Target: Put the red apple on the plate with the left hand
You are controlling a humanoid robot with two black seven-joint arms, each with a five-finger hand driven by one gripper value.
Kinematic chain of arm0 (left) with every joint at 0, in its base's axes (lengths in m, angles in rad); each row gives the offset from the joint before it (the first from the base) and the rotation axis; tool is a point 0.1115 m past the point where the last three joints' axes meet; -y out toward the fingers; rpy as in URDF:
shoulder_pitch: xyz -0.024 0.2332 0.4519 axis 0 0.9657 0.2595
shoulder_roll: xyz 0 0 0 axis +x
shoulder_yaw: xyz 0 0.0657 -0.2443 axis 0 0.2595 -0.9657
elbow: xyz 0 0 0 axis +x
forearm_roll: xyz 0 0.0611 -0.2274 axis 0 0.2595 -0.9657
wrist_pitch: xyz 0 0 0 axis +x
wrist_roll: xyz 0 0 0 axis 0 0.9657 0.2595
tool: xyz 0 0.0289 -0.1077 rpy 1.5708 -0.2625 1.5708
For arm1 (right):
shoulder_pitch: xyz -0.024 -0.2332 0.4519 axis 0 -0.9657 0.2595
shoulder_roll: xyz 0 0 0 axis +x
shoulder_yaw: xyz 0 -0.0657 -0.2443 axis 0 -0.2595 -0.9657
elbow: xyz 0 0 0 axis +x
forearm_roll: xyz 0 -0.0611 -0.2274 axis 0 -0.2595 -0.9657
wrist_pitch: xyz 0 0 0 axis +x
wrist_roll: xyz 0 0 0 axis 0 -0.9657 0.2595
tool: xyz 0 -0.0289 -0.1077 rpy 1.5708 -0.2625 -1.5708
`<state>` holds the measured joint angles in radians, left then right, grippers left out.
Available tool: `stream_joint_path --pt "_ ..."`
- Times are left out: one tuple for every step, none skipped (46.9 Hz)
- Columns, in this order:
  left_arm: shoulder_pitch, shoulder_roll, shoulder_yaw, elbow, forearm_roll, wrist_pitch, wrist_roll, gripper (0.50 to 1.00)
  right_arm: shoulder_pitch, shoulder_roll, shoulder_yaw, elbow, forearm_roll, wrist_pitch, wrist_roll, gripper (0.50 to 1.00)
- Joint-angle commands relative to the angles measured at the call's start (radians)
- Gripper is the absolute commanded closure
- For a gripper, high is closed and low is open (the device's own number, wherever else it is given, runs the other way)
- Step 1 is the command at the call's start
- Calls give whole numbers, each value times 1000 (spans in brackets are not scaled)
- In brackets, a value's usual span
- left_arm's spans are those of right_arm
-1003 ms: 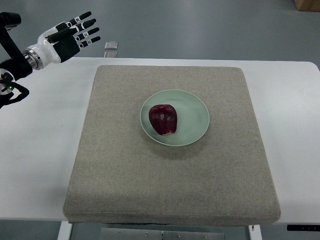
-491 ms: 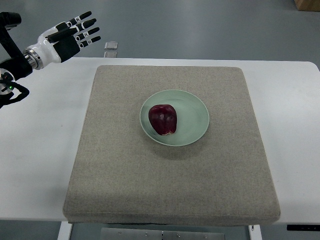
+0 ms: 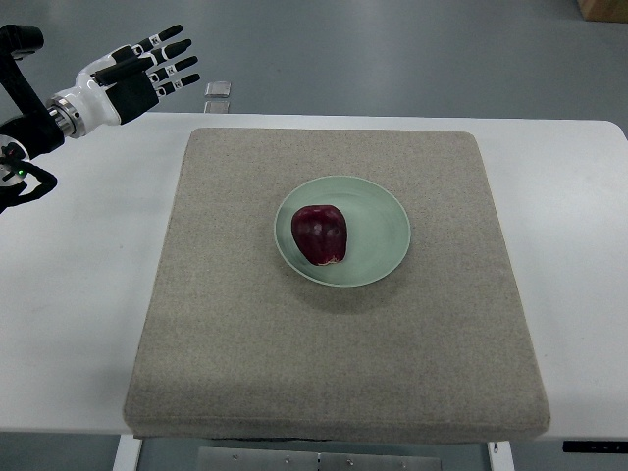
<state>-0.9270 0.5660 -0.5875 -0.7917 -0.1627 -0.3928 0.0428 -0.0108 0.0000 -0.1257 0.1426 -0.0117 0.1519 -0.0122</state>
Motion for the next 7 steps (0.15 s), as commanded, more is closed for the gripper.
stream_joint_path --pt "1 0 0 0 0 0 2 501 0 0 0 0 -7 0 1 536" --pt "1 0 0 0 0 0 0 501 0 0 0 0 -7 0 1 536" --pt "1 0 0 0 0 0 0 501 0 0 0 0 -7 0 1 536" --pt "1 0 0 -1 0 0 0 501 0 0 0 0 -7 0 1 536" --pt "1 0 0 0 0 0 0 501 0 0 0 0 -7 0 1 536" --pt "1 0 0 0 0 0 0 501 0 0 0 0 -7 0 1 536" --pt "1 0 0 0 -1 0 0 501 0 0 0 0 -7 0 1 536"
